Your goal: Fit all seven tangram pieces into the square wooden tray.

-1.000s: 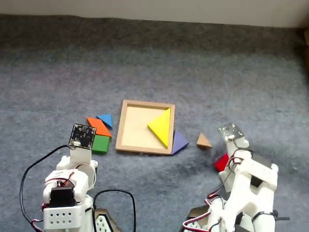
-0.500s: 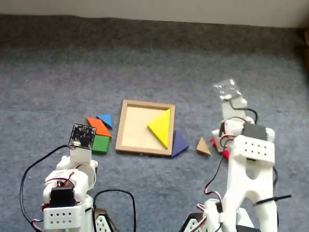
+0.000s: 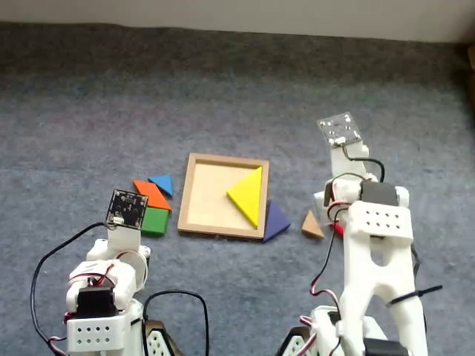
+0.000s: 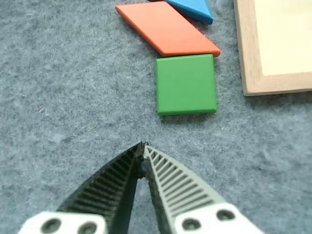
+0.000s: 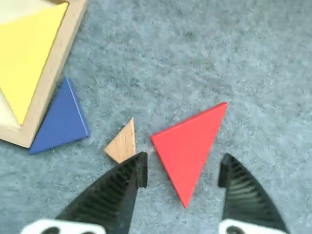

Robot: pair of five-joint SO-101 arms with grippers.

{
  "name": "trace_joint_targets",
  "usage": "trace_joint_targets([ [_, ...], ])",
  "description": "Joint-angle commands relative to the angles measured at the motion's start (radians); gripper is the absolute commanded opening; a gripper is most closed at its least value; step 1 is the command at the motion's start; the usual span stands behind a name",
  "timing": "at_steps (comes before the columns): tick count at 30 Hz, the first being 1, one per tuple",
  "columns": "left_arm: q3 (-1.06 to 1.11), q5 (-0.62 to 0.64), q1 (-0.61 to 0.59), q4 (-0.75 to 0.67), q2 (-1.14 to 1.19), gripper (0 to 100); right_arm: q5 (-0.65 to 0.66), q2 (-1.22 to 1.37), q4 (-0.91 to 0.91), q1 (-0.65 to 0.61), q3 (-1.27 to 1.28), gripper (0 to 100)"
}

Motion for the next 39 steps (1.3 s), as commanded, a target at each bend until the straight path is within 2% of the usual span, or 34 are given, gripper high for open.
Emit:
trace_joint_targets([
  [1, 0.019, -0.008, -0.002, 0.008, -0.021, 1, -0.078, 0.104, 0.008, -0.012, -0.018, 31.8],
  [7, 0.019, -0.008, -0.002, 0.008, -0.021, 1, -0.157, 0.366, 0.104, -0.018, -0.228, 32.1],
  [14, 0.019, -0.008, -0.002, 0.008, -0.021, 1, -0.17, 0.535, 0.191, -0.018, -0.429, 32.1],
  [28, 0.019, -0.008, -0.002, 0.008, -0.021, 1, -0.206, 0.653, 0.186, 0.022, -0.446, 32.1],
  [34, 0.019, -0.008, -0.002, 0.008, -0.021, 1, -0.206, 0.653, 0.097, 0.027, -0.441, 31.9],
  [39, 0.019, -0.008, -0.002, 0.008, -0.021, 1, -0.206, 0.653, 0.091, 0.027, -0.441, 31.9],
])
